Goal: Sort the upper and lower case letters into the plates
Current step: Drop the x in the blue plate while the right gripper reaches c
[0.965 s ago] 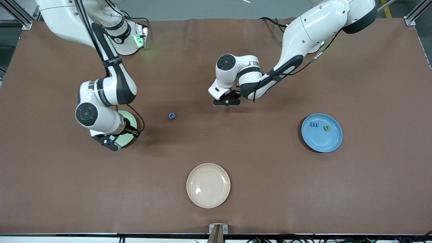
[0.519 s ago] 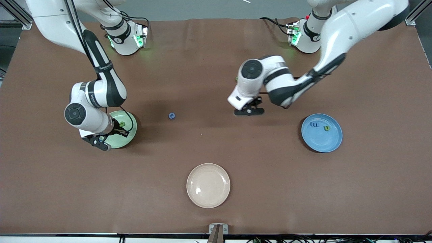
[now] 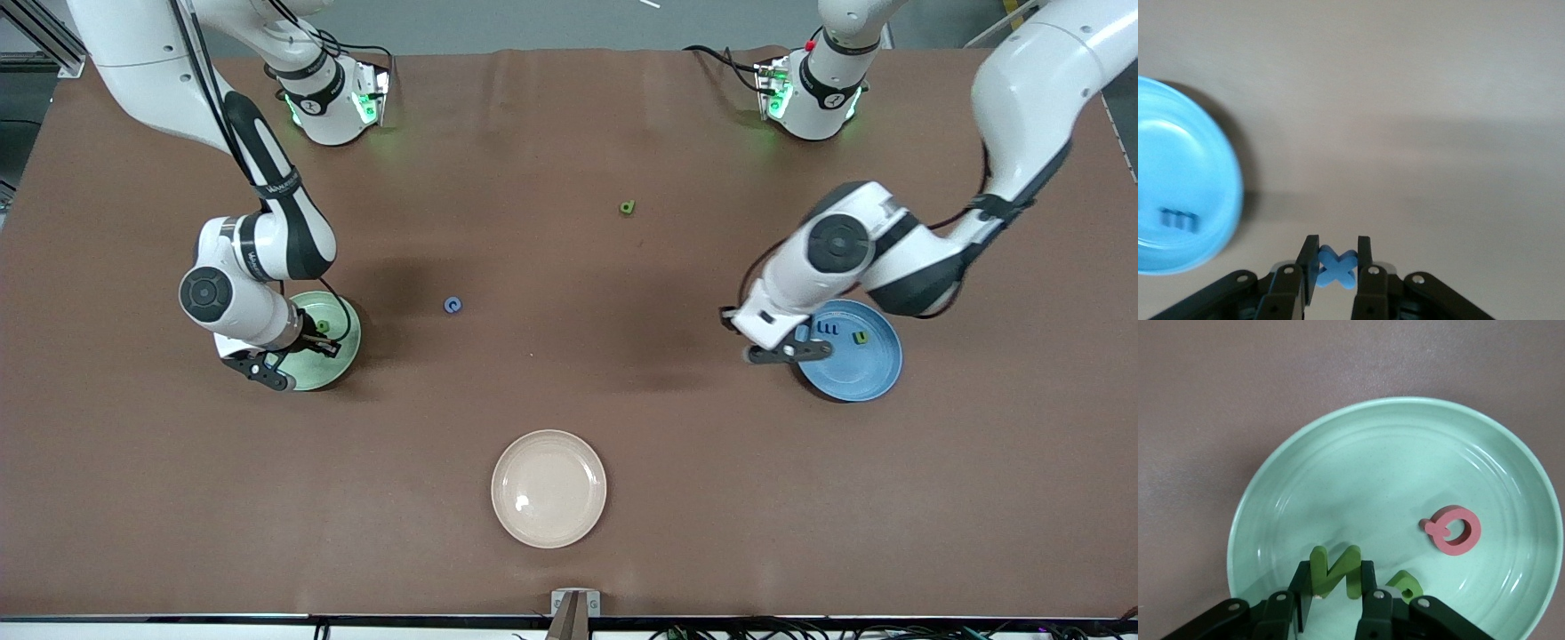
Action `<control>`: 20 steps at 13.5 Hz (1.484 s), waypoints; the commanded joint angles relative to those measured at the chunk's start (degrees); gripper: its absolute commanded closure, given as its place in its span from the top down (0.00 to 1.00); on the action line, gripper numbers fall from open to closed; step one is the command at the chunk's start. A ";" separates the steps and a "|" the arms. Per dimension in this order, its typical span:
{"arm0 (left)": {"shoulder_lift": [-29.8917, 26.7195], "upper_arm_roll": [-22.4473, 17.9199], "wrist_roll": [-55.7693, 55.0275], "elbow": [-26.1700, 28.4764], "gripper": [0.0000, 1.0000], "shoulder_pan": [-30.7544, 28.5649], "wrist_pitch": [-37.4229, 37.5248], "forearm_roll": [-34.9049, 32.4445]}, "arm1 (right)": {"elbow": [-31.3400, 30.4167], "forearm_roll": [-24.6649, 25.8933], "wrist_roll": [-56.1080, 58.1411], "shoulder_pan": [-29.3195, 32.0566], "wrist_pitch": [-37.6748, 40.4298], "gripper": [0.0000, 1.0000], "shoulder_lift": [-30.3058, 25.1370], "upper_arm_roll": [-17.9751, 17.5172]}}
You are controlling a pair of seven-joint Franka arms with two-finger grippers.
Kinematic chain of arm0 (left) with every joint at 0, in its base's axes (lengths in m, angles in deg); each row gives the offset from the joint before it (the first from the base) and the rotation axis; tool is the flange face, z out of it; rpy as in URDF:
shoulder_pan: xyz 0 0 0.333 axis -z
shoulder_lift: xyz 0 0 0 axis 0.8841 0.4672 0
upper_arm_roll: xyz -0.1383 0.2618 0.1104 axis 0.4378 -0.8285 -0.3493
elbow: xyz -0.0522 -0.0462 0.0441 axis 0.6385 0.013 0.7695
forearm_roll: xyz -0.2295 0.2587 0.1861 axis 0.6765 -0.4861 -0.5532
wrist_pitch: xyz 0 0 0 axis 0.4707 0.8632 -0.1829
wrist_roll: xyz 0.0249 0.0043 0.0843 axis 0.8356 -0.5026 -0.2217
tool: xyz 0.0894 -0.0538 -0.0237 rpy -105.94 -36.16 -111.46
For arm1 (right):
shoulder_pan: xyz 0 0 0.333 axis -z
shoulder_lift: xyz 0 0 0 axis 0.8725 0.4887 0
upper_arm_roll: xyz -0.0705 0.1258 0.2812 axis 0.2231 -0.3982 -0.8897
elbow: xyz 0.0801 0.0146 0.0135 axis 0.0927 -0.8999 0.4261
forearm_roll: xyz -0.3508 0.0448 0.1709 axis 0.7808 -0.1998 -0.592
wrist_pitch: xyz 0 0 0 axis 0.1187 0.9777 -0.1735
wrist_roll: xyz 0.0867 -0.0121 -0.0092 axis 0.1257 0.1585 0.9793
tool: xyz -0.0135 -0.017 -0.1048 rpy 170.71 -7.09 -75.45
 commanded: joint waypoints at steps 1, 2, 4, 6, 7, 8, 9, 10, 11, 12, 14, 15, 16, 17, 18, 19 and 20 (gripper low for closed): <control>-0.37 -0.95 4.21 2.43 0.08 -3.94 0.15 -4.03 | -1.00 -0.27 -0.09 0.29 -0.97 0.05 -0.06 -0.67; -0.28 -3.22 5.18 3.04 0.08 -4.21 -0.46 -6.06 | -1.00 -0.27 -0.17 0.20 -0.88 0.05 -0.06 -0.67; -0.28 -6.66 8.94 3.22 0.08 -4.30 -0.90 -6.52 | -1.00 -0.27 -0.26 0.20 -0.35 0.43 -0.06 -0.67; -0.20 -8.69 12.11 3.22 0.08 -5.44 -2.74 -6.61 | -0.83 -0.27 -0.44 0.20 0.00 1.00 -0.23 -0.67; -0.11 -10.35 13.61 3.22 0.08 -5.53 -4.32 -6.61 | -0.22 -0.27 -0.53 0.02 1.92 1.00 -0.50 -0.76; -0.02 -11.50 15.01 3.22 0.08 -5.53 -5.03 -6.61 | 0.92 -0.27 -1.57 -0.24 4.63 1.00 -0.93 -1.02; -0.02 -12.38 16.07 3.13 0.08 -5.53 -5.30 -6.61 | 2.15 -0.27 -4.28 -0.85 7.44 1.00 -1.20 -1.54; -0.02 -13.17 17.39 3.05 0.08 -5.53 -6.00 -6.61 | 2.77 -0.27 -8.05 -1.99 8.60 1.00 -1.90 -2.42; -0.11 -13.96 18.18 3.05 0.08 -5.62 -7.05 -6.61 | 2.95 -0.27 -12.44 -3.13 8.70 1.00 -1.99 -3.73; -0.11 -14.49 18.80 2.87 0.08 -5.71 -7.41 -6.61 | 3.21 -0.36 -15.44 -4.10 8.53 1.00 -1.99 -4.70; -0.02 -15.37 20.30 2.61 0.08 -5.80 -8.11 -6.78 | 3.83 -0.62 -21.68 -6.03 7.83 1.00 -1.82 -6.64; -0.02 -16.33 20.82 2.52 0.08 -5.80 -8.98 -6.87 | 3.66 -2.01 -23.45 -7.52 6.26 1.00 -1.73 -7.08; 0.07 -16.95 21.96 2.52 0.08 -5.71 -9.86 -6.96 | 3.31 -3.68 -25.29 -9.71 4.41 1.00 -1.64 -7.09; -0.02 -17.74 23.10 2.43 0.08 -5.71 -10.91 -6.96 | 3.22 -4.66 -27.66 -11.82 2.92 1.00 -1.29 -7.09; 0.07 -18.18 24.07 2.17 0.08 -5.71 -11.36 -6.87 | 2.70 -4.66 -30.99 -14.11 0.29 1.00 -0.25 -7.00; 0.07 -18.80 24.95 2.08 0.08 -5.71 -11.62 -6.96 | 1.65 -4.66 -33.29 -15.61 -2.69 1.00 0.46 -7.00; -0.02 -19.06 25.48 1.99 0.08 -5.80 -11.63 -6.96 | 0.85 -4.66 -34.44 -16.58 -4.98 1.00 1.16 -7.00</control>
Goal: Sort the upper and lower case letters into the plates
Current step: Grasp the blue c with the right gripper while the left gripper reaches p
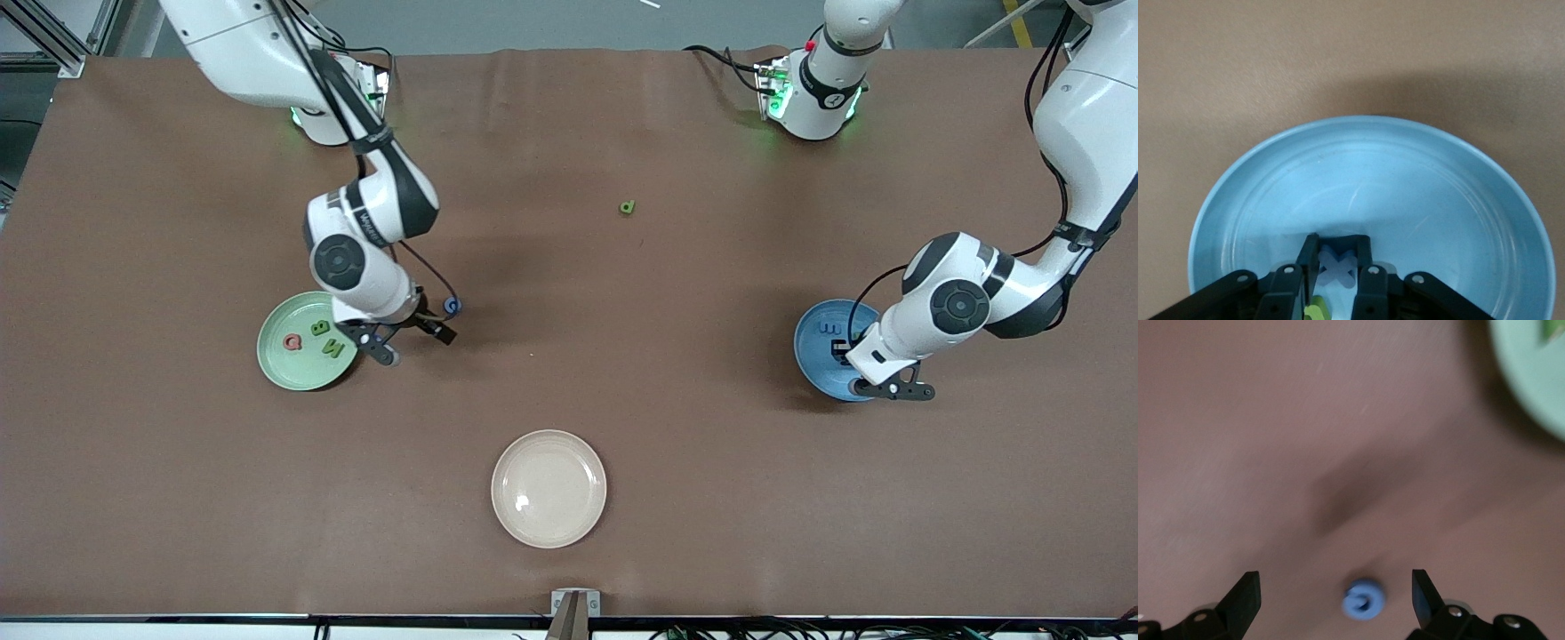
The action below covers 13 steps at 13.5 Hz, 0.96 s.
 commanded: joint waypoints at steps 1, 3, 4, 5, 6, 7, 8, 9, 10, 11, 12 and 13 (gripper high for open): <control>-0.40 -1.13 2.24 -0.38 0.08 -0.01 -0.79 -1.02 | -2.97 -0.74 -4.26 -2.71 -6.03 1.00 1.42 0.21; -0.39 -1.22 2.77 -0.56 0.09 -0.01 -0.79 -0.94 | -3.85 -0.74 -5.50 -3.94 -6.92 1.00 1.60 0.21; -0.39 -1.22 2.77 -0.56 0.09 -0.01 -0.79 -0.94 | -4.29 -0.65 -5.93 -4.20 -6.93 1.00 1.51 0.29; -0.39 -1.22 2.77 -0.56 0.10 -0.01 -0.79 -0.94 | -4.99 -0.65 -6.11 -4.56 -6.93 1.00 1.42 0.29; -0.39 -1.22 2.86 -0.56 0.16 -0.01 -0.79 -0.94 | -5.61 -0.65 -6.11 -4.47 -6.93 1.00 1.16 0.38; -0.48 -1.22 3.12 -0.56 0.37 -0.01 -0.79 -0.94 | -6.22 -0.56 -6.11 -4.47 -6.84 1.00 0.81 0.38; -0.66 -1.13 3.82 -0.56 0.59 -0.01 -0.79 -0.94 | -6.75 -0.56 -6.11 -4.47 -6.84 1.00 0.72 0.38; -1.09 -1.04 3.92 -0.47 0.78 -0.10 -0.27 -0.94 | -7.37 -0.56 -6.11 -4.56 -6.84 1.00 0.02 0.38; -1.53 -0.43 3.66 -0.12 1.00 -0.10 0.35 -0.67 | -7.89 -0.56 -6.11 -4.56 -6.84 1.00 -0.42 0.38; -1.89 1.40 3.22 -0.03 1.00 -0.19 1.75 -0.06 | -8.16 -0.56 -6.11 -4.56 -6.75 0.96 -0.60 0.38; -1.98 3.60 2.17 -0.03 1.00 -0.28 4.72 0.29 | -8.51 -0.56 -6.20 -4.82 -6.75 0.89 -1.12 0.38; -1.98 6.23 -0.28 -0.12 1.00 -0.36 8.06 1.25 | -8.69 -0.56 -6.20 -5.26 -6.66 0.80 -1.30 0.47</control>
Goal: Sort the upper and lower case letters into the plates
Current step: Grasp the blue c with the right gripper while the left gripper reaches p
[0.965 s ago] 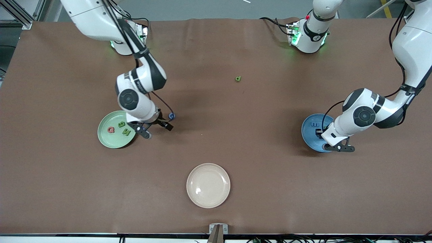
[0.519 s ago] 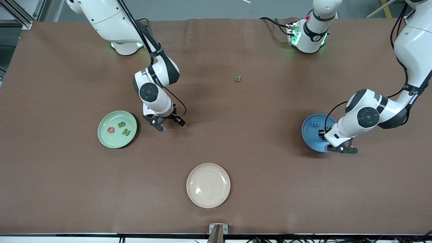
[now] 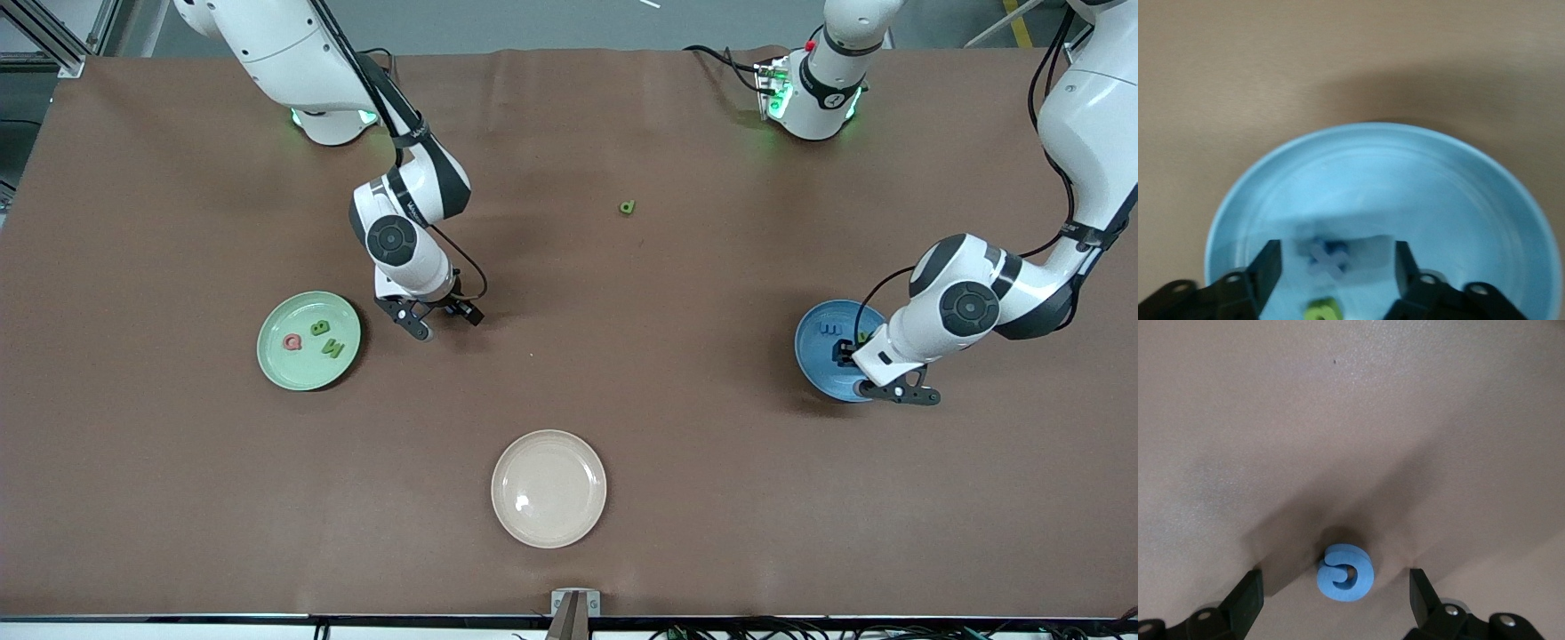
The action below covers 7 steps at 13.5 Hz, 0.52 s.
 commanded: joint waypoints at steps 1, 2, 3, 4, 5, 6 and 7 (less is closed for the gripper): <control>-1.97 6.75 -5.93 0.62 1.00 -0.49 7.34 1.95 | -3.16 -0.29 -0.94 -1.21 -0.48 0.74 -3.10 0.47; -1.89 9.91 -9.97 0.79 1.00 -1.02 9.36 2.57 | -3.16 0.06 -0.85 -1.04 -0.39 0.70 -3.19 0.55; -1.80 12.37 -13.58 1.32 1.00 -1.02 10.51 3.27 | -3.16 0.23 -0.85 -1.04 -0.39 0.64 -3.45 0.56; -1.71 14.49 -17.18 2.71 1.00 -1.02 10.61 4.32 | -3.16 0.24 -0.85 -1.04 -0.39 0.58 -3.45 0.64; -1.62 16.94 -20.52 4.38 1.00 -1.02 10.53 5.20 | -3.16 0.24 -0.85 -1.04 -0.39 0.56 -3.45 0.64; -1.54 19.06 -23.69 6.14 1.00 -1.02 10.53 5.39 | -3.16 0.32 -0.85 -1.04 -0.48 0.56 -3.45 0.64; -1.19 21.34 -28.07 8.07 1.00 -1.02 9.74 5.39 | -3.16 0.41 -0.85 -1.04 -0.48 0.56 -3.45 0.73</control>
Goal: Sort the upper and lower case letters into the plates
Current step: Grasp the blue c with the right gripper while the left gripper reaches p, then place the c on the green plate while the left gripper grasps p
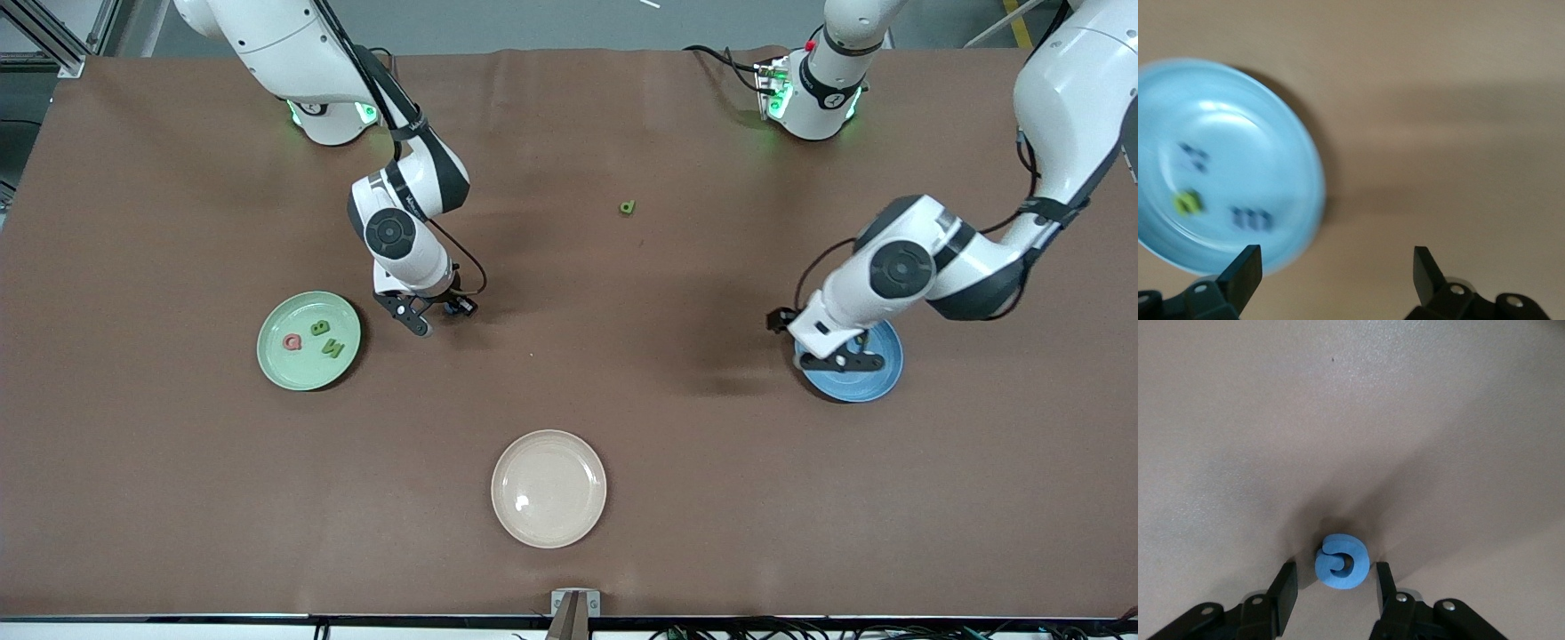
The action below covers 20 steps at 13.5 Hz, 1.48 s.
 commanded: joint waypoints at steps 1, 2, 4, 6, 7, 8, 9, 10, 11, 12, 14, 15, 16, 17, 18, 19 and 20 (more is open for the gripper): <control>-0.97 4.95 -10.14 6.18 1.00 -0.54 -2.08 0.90 | -2.28 0.81 -0.78 -0.79 -0.48 0.56 -2.32 0.96; -1.05 6.44 -14.53 9.24 1.00 -0.45 -4.97 0.82 | -2.28 1.34 -0.78 -0.62 -0.48 0.56 -2.32 0.96; -1.32 8.65 -21.13 14.09 1.00 0.77 -9.46 -0.50 | -2.19 2.13 -0.78 -0.44 -0.48 0.56 -2.32 1.31; -1.06 8.66 -28.68 15.34 1.00 7.69 -10.36 -3.82 | -2.19 2.49 -0.78 -0.35 -0.48 0.56 -2.32 1.40; -0.97 8.13 -33.51 15.34 1.00 11.90 -10.71 -5.85 | -2.19 2.49 -0.87 -0.35 -0.48 0.55 -2.32 1.40; -1.05 7.35 -39.21 15.42 1.00 16.47 -12.28 -8.56 | -2.19 2.40 -0.95 -0.35 -0.48 0.48 -2.32 1.31; -0.88 6.55 -42.84 15.43 1.00 19.65 -12.90 -10.68 | -2.27 2.40 -0.95 -0.35 -0.39 0.42 -2.32 1.31; -0.96 5.85 -44.96 15.34 1.00 23.07 -13.43 -12.09 | -2.28 2.40 -1.30 -0.44 -0.30 0.40 -2.32 1.31; -0.97 4.45 -46.98 15.34 1.00 26.24 -13.69 -12.98 | -2.28 2.40 -2.44 -0.79 -0.30 0.39 -2.24 1.23; -0.88 3.39 -49.00 15.25 1.00 29.23 -13.78 -14.46 | -2.19 2.40 -2.53 -0.88 -0.30 0.38 -2.24 1.23; -0.70 0.58 -53.75 15.60 0.99 33.55 -15.62 -18.68 | -2.19 2.40 -2.54 -0.88 -0.21 0.14 -2.24 1.31; -0.61 -0.30 -55.60 16.56 0.99 34.87 -16.24 -21.05 | -1.93 2.40 -2.36 -0.36 0.14 0.03 -2.32 1.31; -0.61 -1.61 -55.88 17.96 0.99 34.97 -18.07 -23.33 | -1.49 2.40 -1.93 -0.01 0.84 0.00 -2.67 1.40; -0.61 -2.67 -55.62 18.84 0.99 35.15 -20.18 -23.70 | -0.01 2.49 -0.79 0.78 2.84 0.00 -3.37 1.92; -0.53 -3.03 -55.27 19.38 0.99 35.15 -20.81 -23.71 | 2.27 2.49 0.79 1.57 6.87 0.00 -3.99 2.10; -0.53 -3.12 -55.09 19.55 0.99 35.24 -20.90 -23.71 | 5.17 2.49 2.72 2.89 12.21 0.00 -4.69 2.19; -0.35 -3.12 -55.00 19.99 0.99 35.24 -20.90 -23.71 | 7.98 2.49 6.48 5.68 17.75 0.00 -5.39 2.19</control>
